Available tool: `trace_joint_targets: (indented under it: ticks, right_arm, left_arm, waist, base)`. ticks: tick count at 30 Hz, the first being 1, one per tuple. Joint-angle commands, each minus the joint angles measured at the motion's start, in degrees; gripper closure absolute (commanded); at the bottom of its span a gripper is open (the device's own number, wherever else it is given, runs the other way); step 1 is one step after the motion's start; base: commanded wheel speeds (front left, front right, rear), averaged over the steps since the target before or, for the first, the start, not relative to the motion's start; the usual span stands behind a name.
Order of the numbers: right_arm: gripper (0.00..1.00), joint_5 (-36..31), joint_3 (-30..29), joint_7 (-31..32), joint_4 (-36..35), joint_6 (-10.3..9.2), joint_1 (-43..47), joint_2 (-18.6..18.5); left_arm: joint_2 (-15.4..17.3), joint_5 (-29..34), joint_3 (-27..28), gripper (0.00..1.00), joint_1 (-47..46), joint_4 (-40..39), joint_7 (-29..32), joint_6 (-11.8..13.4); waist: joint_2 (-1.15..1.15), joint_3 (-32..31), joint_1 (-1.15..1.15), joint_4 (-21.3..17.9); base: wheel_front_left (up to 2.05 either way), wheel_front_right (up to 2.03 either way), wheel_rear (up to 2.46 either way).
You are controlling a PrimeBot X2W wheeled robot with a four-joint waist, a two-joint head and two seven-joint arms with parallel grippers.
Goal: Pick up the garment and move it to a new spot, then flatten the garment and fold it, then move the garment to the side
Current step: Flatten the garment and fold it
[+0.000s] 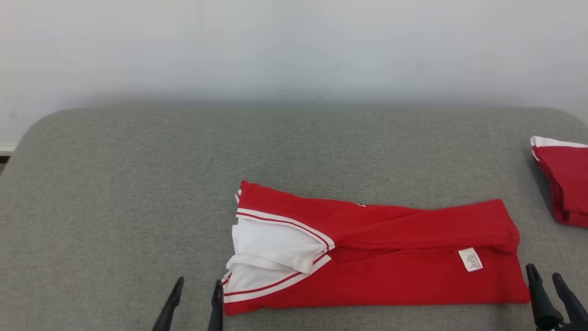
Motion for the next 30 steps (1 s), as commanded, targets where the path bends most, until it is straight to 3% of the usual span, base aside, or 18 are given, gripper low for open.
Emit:
trace_joint_targets:
  ticks: [1, 9, 17, 30]
  right_arm:
    - [0.00, 0.55, -0.36, -0.14, 0.54, -0.15, 0.43, 0.13]
    - [0.00, 4.10, -2.01, 1.02, 5.29, -0.15, -3.23, 0.25]
    - [0.00, 5.86, -4.81, 4.14, 16.04, -0.15, -10.26, -0.19]
    - [0.00, 3.69, -3.87, 9.21, 25.34, -0.15, -15.12, 0.84]
  left_arm:
    - [-0.90, 1.38, 0.47, 0.00, 1.32, -0.27, -0.21, -0.68]
    - [-4.47, 7.25, 2.27, 0.00, 3.30, 0.03, -0.21, -4.34]
    - [-6.80, 10.61, 4.22, 0.00, 2.27, 1.35, -0.21, -8.35]
    - [-10.14, 13.47, 7.29, 0.00, 1.34, 2.69, -0.22, -12.58]
  waist:
    - [0.01, -1.00, 0.01, 1.93]
    - [0.01, 0.24, 0.01, 4.68]
    - [0.01, 3.10, 0.01, 6.83]
    - [0.01, 6.34, 0.01, 6.99]
  base:
    - [0.00, 0.00, 0.00]
    - [0.00, 0.00, 0.00]
    - [0.00, 0.00, 0.00]
    - [0.00, 0.00, 0.00]
